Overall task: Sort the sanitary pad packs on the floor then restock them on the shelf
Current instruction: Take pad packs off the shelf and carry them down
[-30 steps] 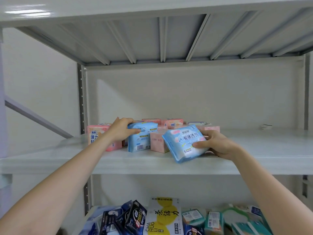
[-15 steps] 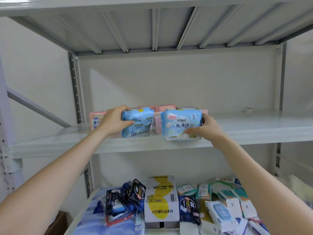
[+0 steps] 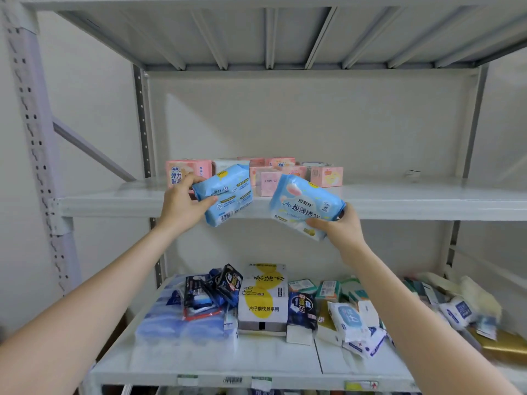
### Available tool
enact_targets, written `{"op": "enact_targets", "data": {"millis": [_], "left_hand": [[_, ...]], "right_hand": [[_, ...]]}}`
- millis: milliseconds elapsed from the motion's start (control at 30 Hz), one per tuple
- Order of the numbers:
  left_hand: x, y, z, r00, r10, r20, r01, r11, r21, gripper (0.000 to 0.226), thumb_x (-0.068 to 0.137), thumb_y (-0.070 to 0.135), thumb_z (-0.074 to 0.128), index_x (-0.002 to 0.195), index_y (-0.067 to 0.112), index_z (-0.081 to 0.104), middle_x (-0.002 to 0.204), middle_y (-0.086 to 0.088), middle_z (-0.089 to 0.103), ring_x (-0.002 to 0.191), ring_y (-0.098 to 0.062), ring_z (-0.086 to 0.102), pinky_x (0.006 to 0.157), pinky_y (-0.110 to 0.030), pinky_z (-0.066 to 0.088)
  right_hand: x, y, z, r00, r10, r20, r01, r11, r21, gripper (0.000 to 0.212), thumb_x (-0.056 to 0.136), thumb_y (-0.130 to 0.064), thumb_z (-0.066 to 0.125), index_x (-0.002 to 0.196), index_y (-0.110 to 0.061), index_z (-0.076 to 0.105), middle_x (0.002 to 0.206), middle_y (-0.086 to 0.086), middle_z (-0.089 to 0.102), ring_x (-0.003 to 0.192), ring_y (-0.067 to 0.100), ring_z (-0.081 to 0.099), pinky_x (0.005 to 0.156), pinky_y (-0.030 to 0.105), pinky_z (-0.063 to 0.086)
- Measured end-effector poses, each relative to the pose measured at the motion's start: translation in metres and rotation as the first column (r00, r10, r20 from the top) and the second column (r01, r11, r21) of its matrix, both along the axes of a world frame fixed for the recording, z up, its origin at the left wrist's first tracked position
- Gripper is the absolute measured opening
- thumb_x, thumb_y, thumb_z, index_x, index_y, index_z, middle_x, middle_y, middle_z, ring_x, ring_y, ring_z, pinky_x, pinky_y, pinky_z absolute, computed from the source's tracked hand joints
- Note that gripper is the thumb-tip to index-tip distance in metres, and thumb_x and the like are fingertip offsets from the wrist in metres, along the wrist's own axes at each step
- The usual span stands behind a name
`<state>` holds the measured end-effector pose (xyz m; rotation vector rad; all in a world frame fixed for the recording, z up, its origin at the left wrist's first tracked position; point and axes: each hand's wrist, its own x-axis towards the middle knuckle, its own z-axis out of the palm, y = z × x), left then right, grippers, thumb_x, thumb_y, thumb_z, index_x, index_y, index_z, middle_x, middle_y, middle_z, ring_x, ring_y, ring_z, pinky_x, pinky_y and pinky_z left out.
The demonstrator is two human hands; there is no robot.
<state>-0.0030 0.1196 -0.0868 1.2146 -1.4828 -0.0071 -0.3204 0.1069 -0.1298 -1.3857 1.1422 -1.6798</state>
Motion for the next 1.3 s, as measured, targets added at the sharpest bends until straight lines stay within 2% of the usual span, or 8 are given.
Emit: {"op": "enact_targets", "data": {"millis": [333, 500, 667, 800, 900, 967, 1133, 1300], "left_hand": [[-0.026, 0.093, -0.086, 0.993, 0.013, -0.121, 0.017, 0.97, 0.245, 0.029, 0.073, 0.021, 0.083, 0.092, 0.025, 0.06, 0.103, 0.004, 0.067, 0.097, -0.018, 0.064, 0.09, -0.04, 0.051], [-0.036, 0.125, -0.129, 0.976, -0.059, -0.208, 0.128, 0.934, 0.334, 0.032, 0.072, 0.015, 0.084, 0.083, 0.03, 0.058, 0.095, 0.006, 0.068, 0.086, -0.016, 0.068, 0.068, -0.027, 0.056], [-0.044, 0.159, -0.184, 0.966, -0.098, -0.24, 0.202, 0.865, 0.459, 0.03, 0.072, 0.015, 0.084, 0.085, 0.025, 0.058, 0.102, -0.002, 0.069, 0.099, -0.024, 0.066, 0.086, -0.049, 0.055], [-0.054, 0.189, -0.235, 0.973, -0.104, -0.206, 0.202, 0.819, 0.537, 0.031, 0.071, 0.018, 0.085, 0.081, 0.026, 0.057, 0.099, 0.006, 0.065, 0.098, -0.018, 0.063, 0.087, -0.04, 0.053], [-0.06, 0.207, -0.274, 0.98, -0.107, -0.169, 0.189, 0.779, 0.598, 0.031, 0.069, 0.02, 0.085, 0.083, 0.026, 0.057, 0.099, 0.006, 0.066, 0.092, -0.014, 0.063, 0.076, -0.029, 0.049], [-0.064, 0.216, -0.298, 0.979, -0.111, -0.171, 0.195, 0.751, 0.631, 0.031, 0.068, 0.018, 0.085, 0.082, 0.024, 0.057, 0.095, 0.005, 0.068, 0.084, -0.013, 0.062, 0.067, -0.023, 0.046], [-0.077, 0.228, -0.358, 0.974, -0.102, -0.203, 0.221, 0.638, 0.738, 0.03, 0.069, 0.01, 0.083, 0.087, 0.013, 0.06, 0.098, -0.005, 0.069, 0.089, -0.027, 0.065, 0.076, -0.043, 0.056], [-0.091, 0.231, -0.415, 0.976, -0.124, -0.179, 0.217, 0.575, 0.789, 0.031, 0.068, 0.014, 0.084, 0.088, 0.018, 0.061, 0.1, 0.005, 0.066, 0.087, -0.014, 0.061, 0.066, -0.02, 0.042]], "right_hand": [[-0.025, 0.086, -0.063, 0.997, 0.075, -0.03, -0.07, 0.986, 0.153, 0.063, 0.062, -0.007, 0.088, 0.11, -0.021, 0.051, 0.103, -0.003, 0.064, 0.088, 0.013, 0.068, 0.057, 0.023, 0.054], [-0.034, 0.132, -0.106, 0.996, 0.079, -0.046, -0.067, 0.973, 0.22, 0.063, 0.062, -0.006, 0.088, 0.109, -0.026, 0.051, 0.102, -0.006, 0.064, 0.086, 0.008, 0.065, 0.051, 0.016, 0.052], [-0.039, 0.182, -0.161, 0.996, 0.055, -0.069, -0.031, 0.947, 0.319, 0.065, 0.062, -0.004, 0.087, 0.114, -0.022, 0.052, 0.103, -0.004, 0.065, 0.088, 0.009, 0.066, 0.057, 0.021, 0.053], [-0.042, 0.224, -0.208, 0.995, 0.04, -0.09, 0.0, 0.916, 0.402, 0.061, 0.062, 0.001, 0.086, 0.106, -0.026, 0.054, 0.1, -0.005, 0.066, 0.083, 0.008, 0.066, 0.054, 0.018, 0.053], [-0.048, 0.25, -0.245, 0.995, 0.038, -0.098, 0.013, 0.88, 0.475, 0.055, 0.064, 0.005, 0.083, 0.097, -0.029, 0.053, 0.093, -0.002, 0.066, 0.072, 0.014, 0.064, 0.062, 0.033, 0.053], [-0.054, 0.267, -0.268, 0.991, 0.029, -0.134, 0.042, 0.867, 0.497, 0.056, 0.064, 0.006, 0.083, 0.095, -0.03, 0.053, 0.093, -0.004, 0.066, 0.075, 0.01, 0.064, 0.061, 0.028, 0.054], [-0.069, 0.295, -0.325, 0.985, 0.023, -0.169, 0.081, 0.81, 0.581, 0.059, 0.061, 0.009, 0.082, 0.101, -0.025, 0.055, 0.099, 0.0, 0.066, 0.088, 0.017, 0.066, 0.06, 0.027, 0.055], [-0.081, 0.307, -0.382, 0.98, 0.041, -0.195, 0.101, 0.738, 0.667, 0.057, 0.058, 0.008, 0.082, 0.098, -0.023, 0.058, 0.102, 0.005, 0.069, 0.092, 0.025, 0.067, 0.071, 0.041, 0.059]]}}
